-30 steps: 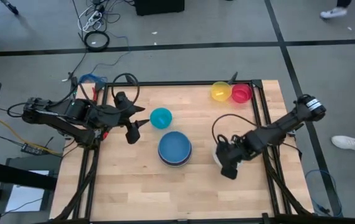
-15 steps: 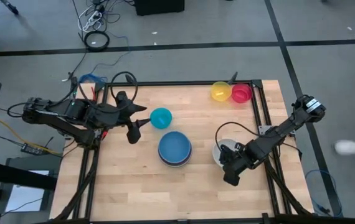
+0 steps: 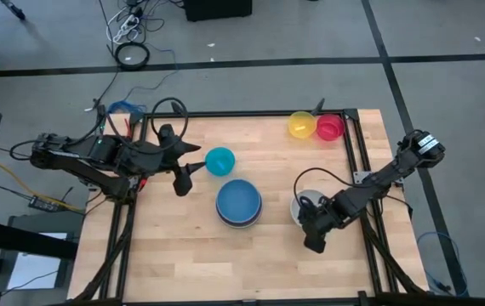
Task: Nest bowls inside each other
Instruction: Stack the white bowl on top of the blue bowl
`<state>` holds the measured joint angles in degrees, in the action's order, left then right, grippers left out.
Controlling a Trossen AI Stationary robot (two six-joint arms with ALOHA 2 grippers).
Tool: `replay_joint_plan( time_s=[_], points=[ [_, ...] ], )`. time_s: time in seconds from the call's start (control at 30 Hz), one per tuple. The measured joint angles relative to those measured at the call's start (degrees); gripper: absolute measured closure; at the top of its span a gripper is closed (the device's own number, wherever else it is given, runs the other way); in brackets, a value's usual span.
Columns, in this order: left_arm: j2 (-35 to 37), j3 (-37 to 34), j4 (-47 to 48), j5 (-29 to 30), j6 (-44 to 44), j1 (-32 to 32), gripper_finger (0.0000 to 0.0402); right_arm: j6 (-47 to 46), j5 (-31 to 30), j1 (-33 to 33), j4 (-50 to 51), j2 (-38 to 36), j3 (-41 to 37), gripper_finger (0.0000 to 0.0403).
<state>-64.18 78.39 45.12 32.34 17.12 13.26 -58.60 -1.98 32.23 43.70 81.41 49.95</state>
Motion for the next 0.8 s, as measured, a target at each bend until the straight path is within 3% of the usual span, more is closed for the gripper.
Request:
replay_joint_plan(
  time_s=[0.2, 0.43, 0.8],
  points=[
    [0.00, 0.00, -0.10, -0.01, 0.00, 0.00, 0.0166, 2.07, 0.26, -1.53, -4.16, 0.02, -1.69, 0.0268],
    [0.00, 0.00, -0.20, 0.00, 0.02, 0.00, 0.0166, 6.35, 0.22, -2.71, -6.04, -0.01, -1.73, 0.0389],
    [0.00, 0.00, -0.47, -0.02, -0.02, 0.00, 0.0166, 14.10, 0.08, -6.52, -4.49, 0.02, 3.59, 0.0402]
  ],
)
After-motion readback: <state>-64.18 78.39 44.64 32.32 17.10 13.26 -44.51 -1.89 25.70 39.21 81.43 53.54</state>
